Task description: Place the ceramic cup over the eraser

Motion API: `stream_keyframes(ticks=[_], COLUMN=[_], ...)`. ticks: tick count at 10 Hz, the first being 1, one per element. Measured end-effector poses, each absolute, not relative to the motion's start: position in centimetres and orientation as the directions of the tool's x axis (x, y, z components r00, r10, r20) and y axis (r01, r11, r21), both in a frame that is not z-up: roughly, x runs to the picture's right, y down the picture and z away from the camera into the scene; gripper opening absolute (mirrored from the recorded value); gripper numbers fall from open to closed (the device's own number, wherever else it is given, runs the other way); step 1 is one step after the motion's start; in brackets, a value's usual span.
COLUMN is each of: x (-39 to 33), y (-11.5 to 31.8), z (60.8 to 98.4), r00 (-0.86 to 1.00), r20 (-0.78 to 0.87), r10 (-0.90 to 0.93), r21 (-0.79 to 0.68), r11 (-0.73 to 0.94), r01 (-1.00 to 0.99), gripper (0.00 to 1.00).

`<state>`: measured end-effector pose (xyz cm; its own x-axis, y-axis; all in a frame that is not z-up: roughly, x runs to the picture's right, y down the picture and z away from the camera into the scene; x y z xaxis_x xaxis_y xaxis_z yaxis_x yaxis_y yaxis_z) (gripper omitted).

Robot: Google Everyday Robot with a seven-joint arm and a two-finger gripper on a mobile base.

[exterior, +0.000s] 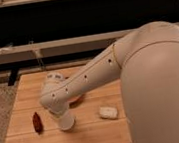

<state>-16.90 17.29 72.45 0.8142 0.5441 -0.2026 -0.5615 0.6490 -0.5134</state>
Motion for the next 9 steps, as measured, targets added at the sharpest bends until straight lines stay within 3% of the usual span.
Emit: stream_keyframes(ticks=[4, 9], x=[-15.9, -13.8], y=[15.4, 11.4], z=[72.0, 68.8], r00=[0.809, 0.812], r20=[-0.191, -0.169], r10=[0.555, 0.558], r21=[-0.519, -0.601], r11=[0.643, 0.595], r01=[-0.563, -0.534], gripper=[0.80, 0.80])
